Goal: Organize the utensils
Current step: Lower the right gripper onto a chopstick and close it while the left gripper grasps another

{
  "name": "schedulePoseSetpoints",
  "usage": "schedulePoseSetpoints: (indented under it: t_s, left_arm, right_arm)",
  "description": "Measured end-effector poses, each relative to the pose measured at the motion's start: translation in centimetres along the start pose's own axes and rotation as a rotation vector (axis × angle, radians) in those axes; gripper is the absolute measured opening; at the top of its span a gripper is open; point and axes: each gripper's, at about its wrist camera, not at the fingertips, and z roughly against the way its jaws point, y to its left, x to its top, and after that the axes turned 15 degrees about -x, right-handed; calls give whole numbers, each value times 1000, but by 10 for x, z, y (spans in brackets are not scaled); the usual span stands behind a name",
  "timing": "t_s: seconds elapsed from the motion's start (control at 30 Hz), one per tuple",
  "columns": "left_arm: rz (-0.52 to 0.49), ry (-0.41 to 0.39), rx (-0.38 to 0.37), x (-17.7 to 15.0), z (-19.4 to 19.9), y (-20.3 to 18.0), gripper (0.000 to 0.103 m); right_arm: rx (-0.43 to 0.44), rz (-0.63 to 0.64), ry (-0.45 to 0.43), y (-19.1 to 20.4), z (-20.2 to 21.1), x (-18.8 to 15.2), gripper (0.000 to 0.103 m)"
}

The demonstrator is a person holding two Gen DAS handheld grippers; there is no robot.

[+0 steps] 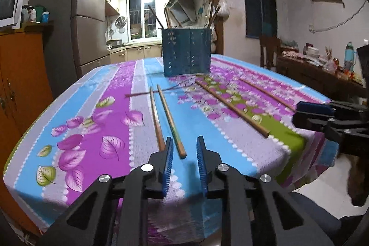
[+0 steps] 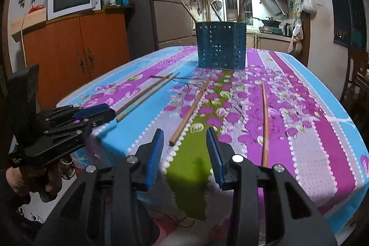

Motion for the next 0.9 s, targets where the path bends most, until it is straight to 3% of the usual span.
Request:
schedulePoseSetpoints:
  t_s: [0.37, 0.5, 0.67, 0.9]
  left_arm:
    - [13, 13, 19, -3, -19, 4, 21]
    - [21, 3, 20, -3, -21, 5, 21]
    - [29, -3, 21, -3, -22, 4, 21]
    - [21, -13, 11, -1, -28, -1, 21]
  right_arm:
    - [30, 6, 20, 3, -6, -12, 37]
    - [36, 14, 29, 13, -16, -12, 30]
    - [3, 24, 52, 19, -32, -13, 11]
    - [-35, -4, 50, 6, -30, -15, 8]
